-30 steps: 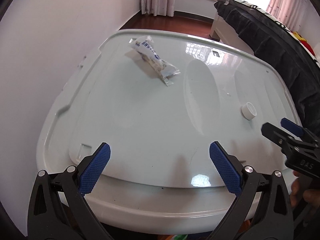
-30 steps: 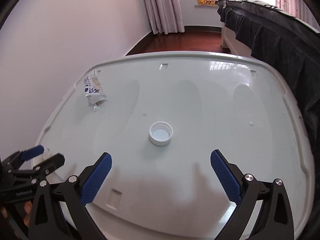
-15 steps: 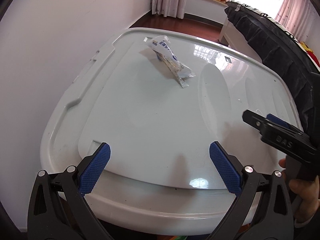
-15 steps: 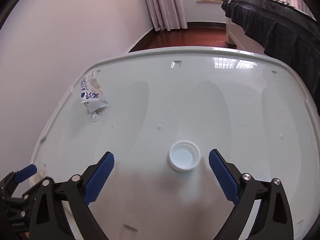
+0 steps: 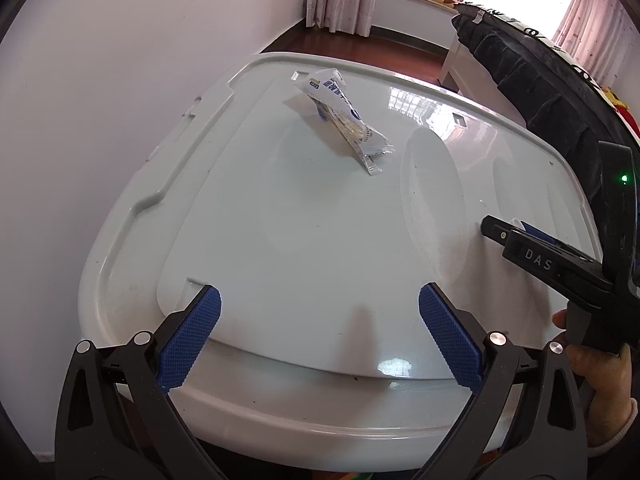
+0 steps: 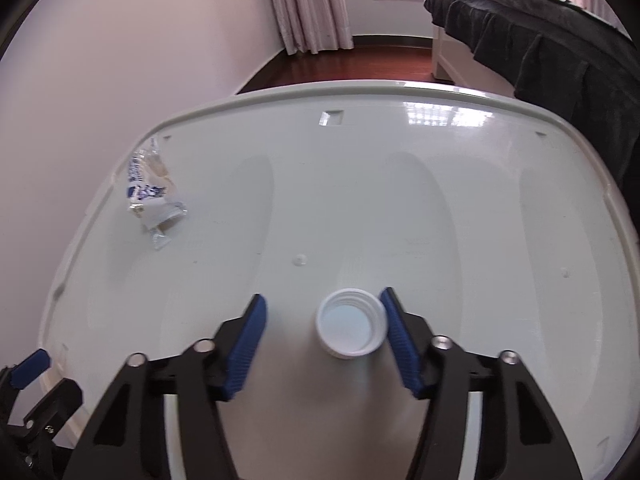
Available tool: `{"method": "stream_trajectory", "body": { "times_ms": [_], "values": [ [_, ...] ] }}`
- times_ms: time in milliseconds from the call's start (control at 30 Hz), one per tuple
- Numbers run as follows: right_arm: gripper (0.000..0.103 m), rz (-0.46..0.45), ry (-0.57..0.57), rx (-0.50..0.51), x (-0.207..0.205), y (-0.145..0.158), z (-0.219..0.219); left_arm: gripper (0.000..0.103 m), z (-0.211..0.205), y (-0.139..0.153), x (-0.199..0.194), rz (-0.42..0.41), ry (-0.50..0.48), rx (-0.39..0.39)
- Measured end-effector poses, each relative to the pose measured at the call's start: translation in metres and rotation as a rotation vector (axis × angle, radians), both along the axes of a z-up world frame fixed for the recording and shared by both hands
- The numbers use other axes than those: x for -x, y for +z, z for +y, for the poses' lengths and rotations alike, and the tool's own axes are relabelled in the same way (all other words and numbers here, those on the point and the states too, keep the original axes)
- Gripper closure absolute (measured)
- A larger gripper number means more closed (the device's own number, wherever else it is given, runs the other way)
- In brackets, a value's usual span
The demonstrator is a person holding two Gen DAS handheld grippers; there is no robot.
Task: Collect trash
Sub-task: 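Move the right gripper to the white bottle cap and grasp it, then grasp the white-blue yogurt pouch with the left gripper while the right holds the cap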
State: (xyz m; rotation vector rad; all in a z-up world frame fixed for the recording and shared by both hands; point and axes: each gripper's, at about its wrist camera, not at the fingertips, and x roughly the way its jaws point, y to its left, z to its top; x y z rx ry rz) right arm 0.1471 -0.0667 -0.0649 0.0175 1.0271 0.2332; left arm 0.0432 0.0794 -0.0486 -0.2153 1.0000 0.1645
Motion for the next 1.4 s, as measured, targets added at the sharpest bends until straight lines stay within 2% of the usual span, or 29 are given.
{"method": "stream_trajectory", "body": {
  "times_ms": [67, 100, 433, 633, 833, 1067, 1300, 1400],
  "values": [
    [0.058, -0.002, -0.014, 0.0, 0.0, 0.0, -0.003, 0.007, -0.001, -0.001, 0.0, 0.001, -0.003, -0.006],
    [0.072, -0.004, -0.018, -0.008, 0.0, 0.0, -0.004, 0.007, -0.001, -0.001, 0.0, 0.002, -0.002, -0.011],
    [0.071, 0.014, -0.02, -0.059, 0.002, 0.002, -0.014, 0.007, -0.005, -0.004, 0.0, -0.005, -0.014, -0.052],
    [0.071, 0.014, -0.034, -0.102, 0.008, 0.011, -0.037, 0.007, -0.01, 0.002, -0.009, -0.021, -0.02, -0.063],
    [0.071, 0.016, -0.056, -0.104, 0.013, 0.013, -0.067, 0.007, -0.02, 0.006, -0.055, -0.041, 0.007, -0.078],
    [0.071, 0.007, -0.071, -0.089, 0.016, 0.011, -0.094, 0.007, -0.013, 0.011, -0.116, -0.079, 0.087, -0.015],
    [0.071, -0.013, -0.067, -0.126, 0.019, 0.018, -0.105, 0.007, -0.009, -0.01, -0.167, -0.034, 0.146, -0.065],
    [0.071, -0.008, -0.071, -0.141, 0.02, 0.018, -0.109, 0.007, 0.0, -0.024, -0.18, -0.005, 0.175, -0.046]
  ]
}}
